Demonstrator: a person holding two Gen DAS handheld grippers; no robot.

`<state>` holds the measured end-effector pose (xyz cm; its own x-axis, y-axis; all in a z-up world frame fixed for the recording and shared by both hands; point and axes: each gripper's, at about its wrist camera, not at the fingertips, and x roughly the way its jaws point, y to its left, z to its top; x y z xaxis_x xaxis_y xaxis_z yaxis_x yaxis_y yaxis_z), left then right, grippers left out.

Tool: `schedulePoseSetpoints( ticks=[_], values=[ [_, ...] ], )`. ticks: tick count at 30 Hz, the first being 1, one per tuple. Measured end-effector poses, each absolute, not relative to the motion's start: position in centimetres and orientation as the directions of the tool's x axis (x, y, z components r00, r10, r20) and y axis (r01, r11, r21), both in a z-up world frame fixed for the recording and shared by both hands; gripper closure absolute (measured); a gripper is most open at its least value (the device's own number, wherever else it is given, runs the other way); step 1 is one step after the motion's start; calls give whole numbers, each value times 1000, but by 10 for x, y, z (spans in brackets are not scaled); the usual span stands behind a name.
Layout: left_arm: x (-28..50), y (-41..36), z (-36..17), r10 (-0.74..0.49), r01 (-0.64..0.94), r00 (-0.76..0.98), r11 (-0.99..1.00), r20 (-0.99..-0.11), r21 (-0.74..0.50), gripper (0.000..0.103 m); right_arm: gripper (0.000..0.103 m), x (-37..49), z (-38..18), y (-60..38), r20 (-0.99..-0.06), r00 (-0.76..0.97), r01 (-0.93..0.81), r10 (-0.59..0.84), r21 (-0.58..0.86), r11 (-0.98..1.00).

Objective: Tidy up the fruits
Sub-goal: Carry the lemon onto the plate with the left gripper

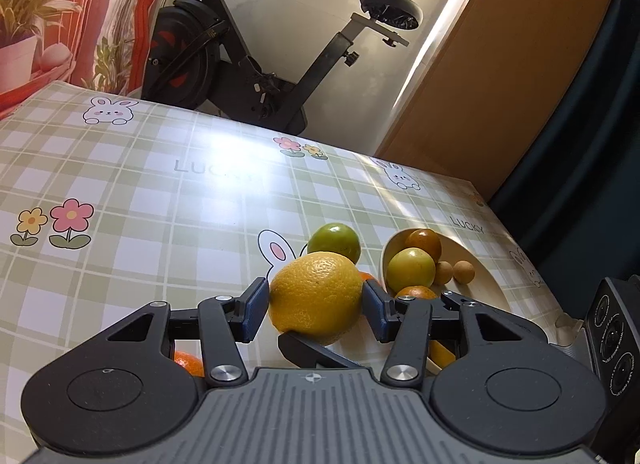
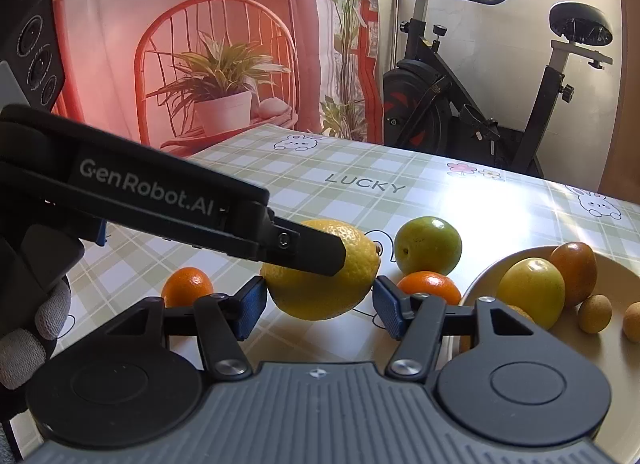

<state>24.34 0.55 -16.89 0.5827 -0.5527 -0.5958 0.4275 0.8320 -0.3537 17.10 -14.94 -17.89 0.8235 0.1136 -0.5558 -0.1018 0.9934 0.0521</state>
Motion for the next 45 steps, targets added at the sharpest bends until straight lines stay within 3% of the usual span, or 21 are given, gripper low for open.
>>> schedulePoseSetpoints(
  ticks=[13,29,45],
  values=[
    [212,-55,-134,-567,534,589,808,-575,-249,49,42,127,-148,-178,-434,897,-45,82,96,994],
    [219,-150,-151,-603,643,481,736,-636,-212,49,42,73,-150,-273,-379,924,138,-57,192,972],
    [239,-159,-165,-555,595,484,776,-677,-211,49,42,91,-169,-297,-449,893,135,-4,260,956]
  ],
)
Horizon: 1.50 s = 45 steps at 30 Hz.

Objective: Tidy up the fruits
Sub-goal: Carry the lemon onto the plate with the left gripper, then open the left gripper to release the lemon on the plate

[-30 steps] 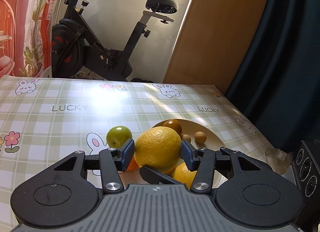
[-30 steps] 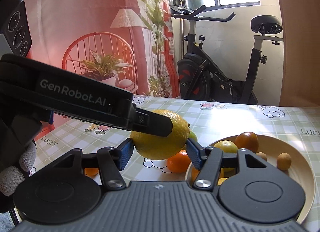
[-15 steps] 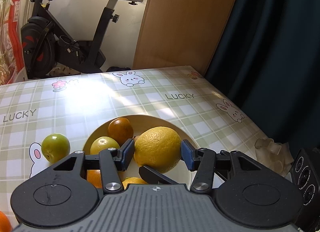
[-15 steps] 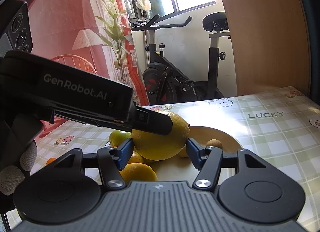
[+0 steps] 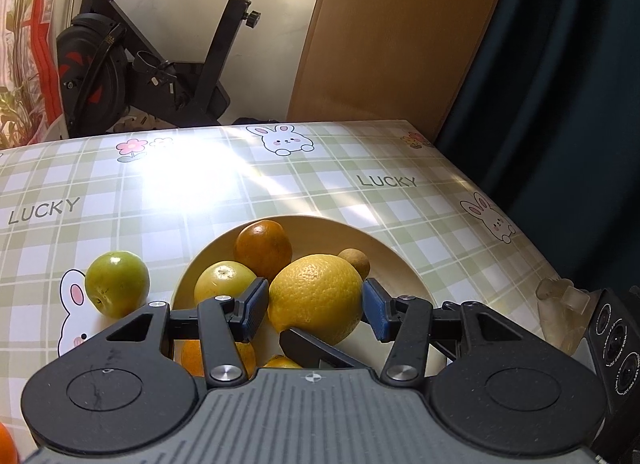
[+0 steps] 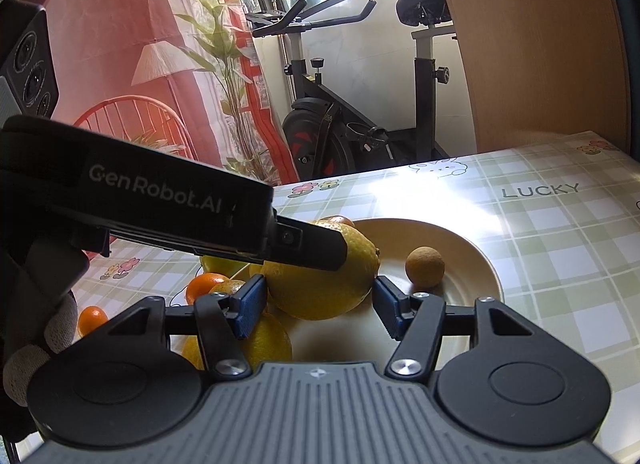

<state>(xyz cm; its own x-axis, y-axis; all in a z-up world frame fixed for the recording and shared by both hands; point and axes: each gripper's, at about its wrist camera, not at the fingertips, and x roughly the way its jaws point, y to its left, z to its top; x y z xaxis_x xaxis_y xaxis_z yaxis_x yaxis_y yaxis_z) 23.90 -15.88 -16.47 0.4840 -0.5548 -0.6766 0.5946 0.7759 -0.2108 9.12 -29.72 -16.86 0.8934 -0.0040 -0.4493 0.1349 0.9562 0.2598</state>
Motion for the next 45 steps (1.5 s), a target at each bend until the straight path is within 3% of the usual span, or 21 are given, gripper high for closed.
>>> schedulePoseSetpoints(
  ticks=[19,35,45],
  values=[
    [243,-157,-173,-548,587,467,779,-695,-220,50,42,94,-171,-306,-465,885,145,16,310,940],
    [224,-137,-158,-543,546,570,811,-617,-209,50,40,91,-173,-307,-453,891,145,17,320,936],
    [214,-76,-138,-493,449,663,864,-564,-226,49,36,76,-171,-308,-399,917,137,9,337,931]
  ],
)
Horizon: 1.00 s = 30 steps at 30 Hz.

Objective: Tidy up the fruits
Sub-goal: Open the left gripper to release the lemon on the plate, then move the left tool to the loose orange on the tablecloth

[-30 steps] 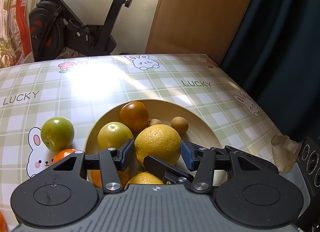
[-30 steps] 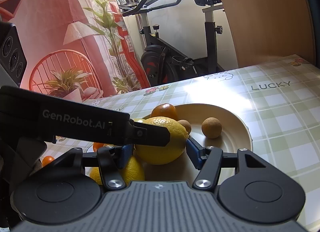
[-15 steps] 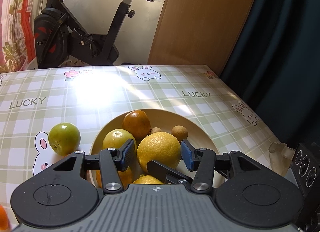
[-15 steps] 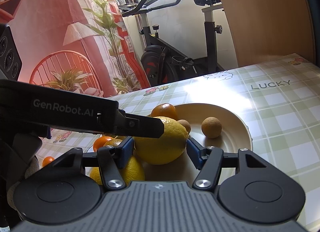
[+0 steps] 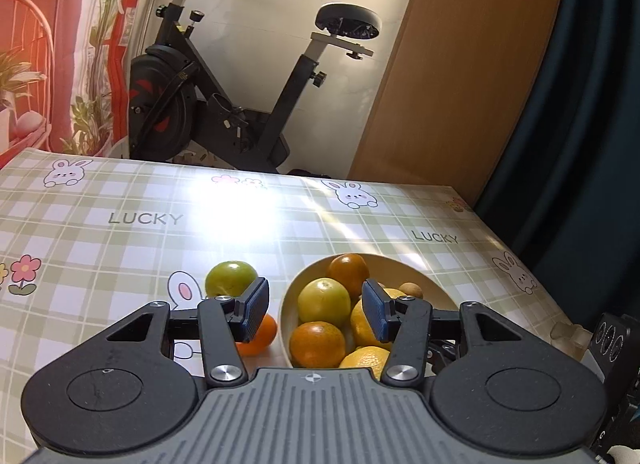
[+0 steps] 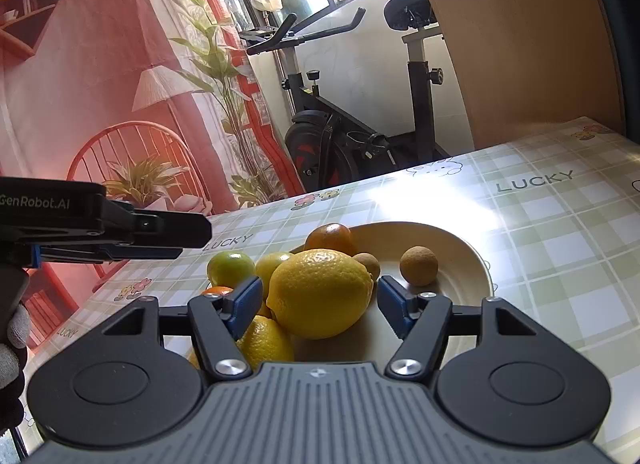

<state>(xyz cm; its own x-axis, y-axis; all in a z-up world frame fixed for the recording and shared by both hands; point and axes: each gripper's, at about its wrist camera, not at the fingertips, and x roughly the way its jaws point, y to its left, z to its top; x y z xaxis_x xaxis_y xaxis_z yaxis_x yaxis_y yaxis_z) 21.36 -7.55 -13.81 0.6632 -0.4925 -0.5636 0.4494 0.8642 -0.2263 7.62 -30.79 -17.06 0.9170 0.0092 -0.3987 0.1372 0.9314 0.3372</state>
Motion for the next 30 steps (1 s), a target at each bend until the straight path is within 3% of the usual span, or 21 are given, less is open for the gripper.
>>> schedulePoseSetpoints(
  ticks=[16,24,30],
  values=[
    [208,27,-109,-355,274,773,934,-527,-228,49,36,66,-157,-289,-378,925,148,-29,288,946],
    [207,50,-126,-352,240,745,934,-566,-264,49,38,84,-143,-238,-378,924,27,60,221,975],
    [208,81,-144,-355,189,722,927,-593,-325,50,40,109,-150,-194,-435,888,-78,147,174,982]
  ],
)
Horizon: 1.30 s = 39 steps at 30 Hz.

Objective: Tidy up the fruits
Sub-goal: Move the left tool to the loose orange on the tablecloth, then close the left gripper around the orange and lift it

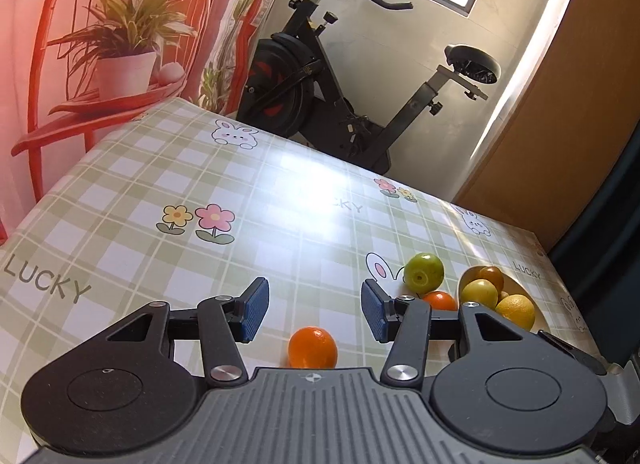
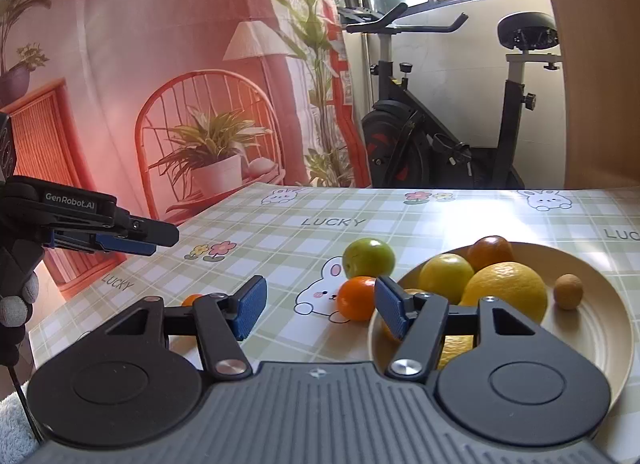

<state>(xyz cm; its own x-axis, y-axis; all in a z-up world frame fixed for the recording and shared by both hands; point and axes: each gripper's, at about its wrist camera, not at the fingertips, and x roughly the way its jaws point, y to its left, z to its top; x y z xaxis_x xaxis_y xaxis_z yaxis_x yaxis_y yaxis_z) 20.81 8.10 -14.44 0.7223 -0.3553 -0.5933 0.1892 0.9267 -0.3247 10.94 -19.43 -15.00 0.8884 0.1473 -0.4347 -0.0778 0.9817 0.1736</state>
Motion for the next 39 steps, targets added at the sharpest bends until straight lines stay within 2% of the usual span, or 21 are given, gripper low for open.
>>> schedulePoseSetpoints(
  ticks=[7,13,19,28,37,39],
  values=[
    [215,97,-151,-360,160,722,917,-591,-364,50,40,152,-170,-136,-523,805,-242,282,144,959],
    [219,98,-160,-369,163,702,916,-610,-366,50,42,177,-188,-99,-572,756,-318,319,105,942],
    [221,93,-171,-394,179,672,908,-627,-379,50,46,183,-199,-88,-597,747,-302,294,89,949],
    [224,72,-185,-409,202,630,907,-660,-369,50,57,185,-201,-88,-618,741,-280,264,74,957],
    [230,66,-197,-418,204,604,904,-678,-375,51,58,184,-200,-93,-614,745,-260,260,92,961],
    [229,64,-197,-432,209,601,897,-672,-390,56,58,183,-200,-92,-615,744,-263,262,90,960]
  ],
)
